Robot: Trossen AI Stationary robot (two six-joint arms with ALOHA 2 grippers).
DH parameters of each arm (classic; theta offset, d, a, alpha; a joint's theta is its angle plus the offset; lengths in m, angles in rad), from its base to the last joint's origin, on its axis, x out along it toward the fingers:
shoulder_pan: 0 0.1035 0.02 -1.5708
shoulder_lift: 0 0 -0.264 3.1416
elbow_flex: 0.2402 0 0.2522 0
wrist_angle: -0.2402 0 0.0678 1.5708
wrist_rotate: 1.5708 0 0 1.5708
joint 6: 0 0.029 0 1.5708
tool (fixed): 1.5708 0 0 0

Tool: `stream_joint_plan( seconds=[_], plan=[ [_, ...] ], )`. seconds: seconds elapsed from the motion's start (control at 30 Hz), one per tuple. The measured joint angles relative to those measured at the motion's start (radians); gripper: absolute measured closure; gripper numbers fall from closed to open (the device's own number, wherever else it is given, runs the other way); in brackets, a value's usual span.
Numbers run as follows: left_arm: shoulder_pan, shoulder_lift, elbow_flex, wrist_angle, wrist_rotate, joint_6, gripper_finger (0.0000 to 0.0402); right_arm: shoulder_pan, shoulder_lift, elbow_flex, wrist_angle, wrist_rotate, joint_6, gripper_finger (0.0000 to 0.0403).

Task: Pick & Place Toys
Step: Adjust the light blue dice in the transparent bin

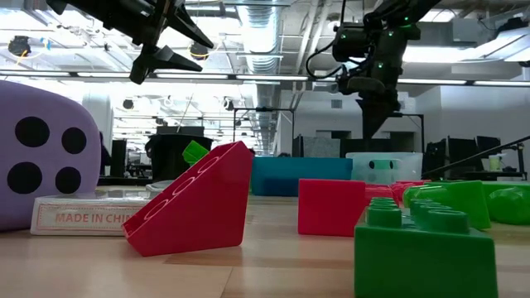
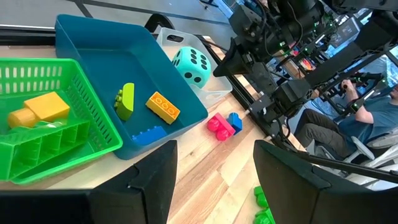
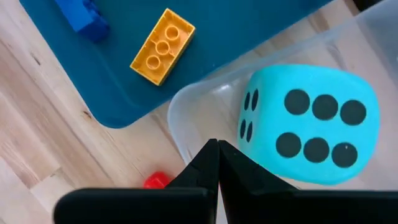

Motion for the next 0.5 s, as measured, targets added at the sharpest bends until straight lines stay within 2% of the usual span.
stream_joint_plan(
  seconds=[0.13,0.3,0.5],
  plan=[
    [0.0,0.0,0.0,0.0,0.0,0.0,0.0198,-0.005,0.017,0.001,0.011,0.0,-0.012,0.0402],
    [0.0,0.0,0.0,0.0,0.001,-0.003,0.0198,-0.018,0.121,0.001,-0.014,-0.053,-0.034,0.0402],
    [0.0,0.0,0.0,0.006,0.002,-0.026,0.0198,0.008,0.214,0.001,0.025,-0.008,-0.012,0.0402]
  ],
)
